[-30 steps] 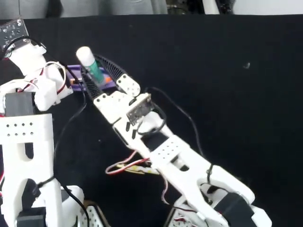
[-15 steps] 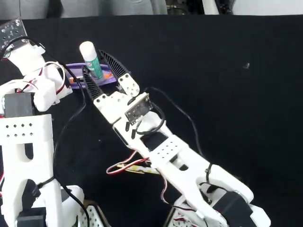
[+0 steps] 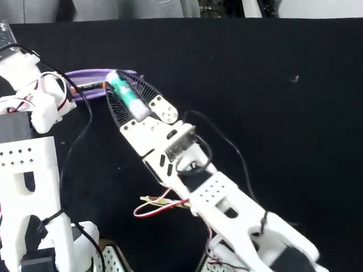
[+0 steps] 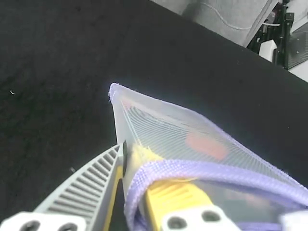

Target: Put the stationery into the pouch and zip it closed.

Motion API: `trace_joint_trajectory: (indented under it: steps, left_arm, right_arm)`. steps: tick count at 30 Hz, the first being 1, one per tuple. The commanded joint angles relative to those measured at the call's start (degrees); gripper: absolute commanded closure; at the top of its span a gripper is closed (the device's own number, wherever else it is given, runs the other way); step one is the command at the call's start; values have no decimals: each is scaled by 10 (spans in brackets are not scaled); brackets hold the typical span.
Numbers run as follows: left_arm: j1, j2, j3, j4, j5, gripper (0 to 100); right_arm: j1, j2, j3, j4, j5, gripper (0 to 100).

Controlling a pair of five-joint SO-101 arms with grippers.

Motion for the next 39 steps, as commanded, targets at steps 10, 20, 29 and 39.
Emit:
trace_joint_trajectory:
  steps: [10,20,29,39]
  left_arm:
    - [-3,-4,-8,-13,5,970]
    - [-58,-3,3,-46,2,970]
    - [-142,-3,52,-151,2,970]
    - [-207,-3,51,-176,2,970]
  right_arm:
    - [-18,-32,-102,203,6,969]
    - [35,-129,-186,424,1,866]
    - [36,-146,-231,687,-1,868]
    - [35,18,-183,691,-40,864]
